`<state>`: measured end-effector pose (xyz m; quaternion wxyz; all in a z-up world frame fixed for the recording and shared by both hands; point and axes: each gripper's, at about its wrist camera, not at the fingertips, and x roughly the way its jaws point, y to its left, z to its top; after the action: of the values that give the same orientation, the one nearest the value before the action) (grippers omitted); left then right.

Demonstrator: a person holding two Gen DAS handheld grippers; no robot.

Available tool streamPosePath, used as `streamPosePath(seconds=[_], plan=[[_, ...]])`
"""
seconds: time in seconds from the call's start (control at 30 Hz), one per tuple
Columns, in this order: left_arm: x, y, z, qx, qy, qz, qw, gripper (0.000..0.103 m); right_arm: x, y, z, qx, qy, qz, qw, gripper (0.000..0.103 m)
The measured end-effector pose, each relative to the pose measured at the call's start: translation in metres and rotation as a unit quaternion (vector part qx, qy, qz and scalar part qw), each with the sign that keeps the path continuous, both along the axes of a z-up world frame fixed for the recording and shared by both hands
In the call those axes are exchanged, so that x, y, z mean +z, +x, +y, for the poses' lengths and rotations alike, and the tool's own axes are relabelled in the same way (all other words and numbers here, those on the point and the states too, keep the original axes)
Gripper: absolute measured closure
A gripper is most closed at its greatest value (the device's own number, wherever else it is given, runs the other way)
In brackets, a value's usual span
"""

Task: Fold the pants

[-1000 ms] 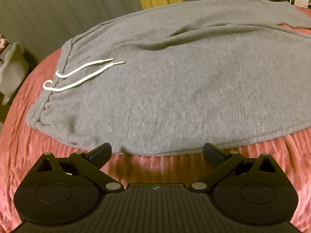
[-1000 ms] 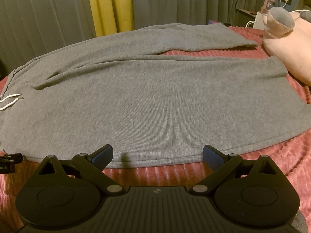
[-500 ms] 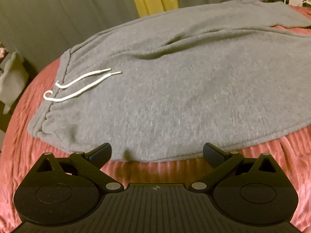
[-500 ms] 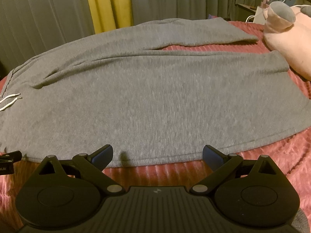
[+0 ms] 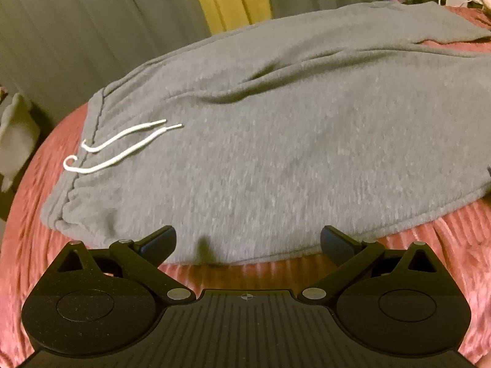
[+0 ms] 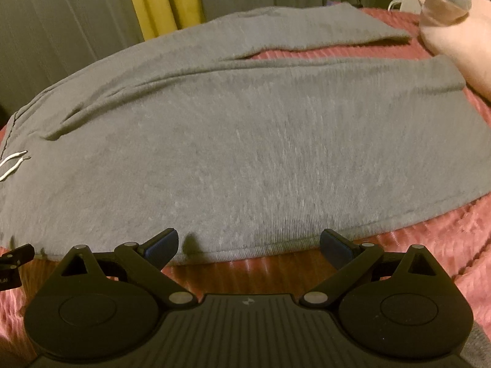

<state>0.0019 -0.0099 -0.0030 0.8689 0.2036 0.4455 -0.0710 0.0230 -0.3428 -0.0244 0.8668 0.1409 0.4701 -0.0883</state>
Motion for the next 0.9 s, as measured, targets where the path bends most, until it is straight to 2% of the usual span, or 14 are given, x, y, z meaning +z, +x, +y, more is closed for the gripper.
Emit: streamPosePath(seconds=[0.47,0.67,0.8,0.9], plan=[[0.003,0.001,-0.001,0.000,-0.002,-0.006,1.0000,0.000,-0.004,0.004,-0.002,0.000,0.011,0.006,1.000,0.004],[0.004,0.002,-0.001,-0.004,-0.017,0.007,0.9998,0.000,-0.005,0.005,-0.002,0.000,0.012,0.007,1.000,0.004],[0.007,0.005,-0.001,-0.006,-0.043,0.029,0.9986,0.000,-0.007,0.006,-0.003,-0.001,0.016,0.008,1.000,0.004],[0.019,0.011,0.000,0.007,-0.062,0.027,0.9977,0.000,-0.008,0.008,-0.005,0.000,0.024,0.015,1.000,0.004]])
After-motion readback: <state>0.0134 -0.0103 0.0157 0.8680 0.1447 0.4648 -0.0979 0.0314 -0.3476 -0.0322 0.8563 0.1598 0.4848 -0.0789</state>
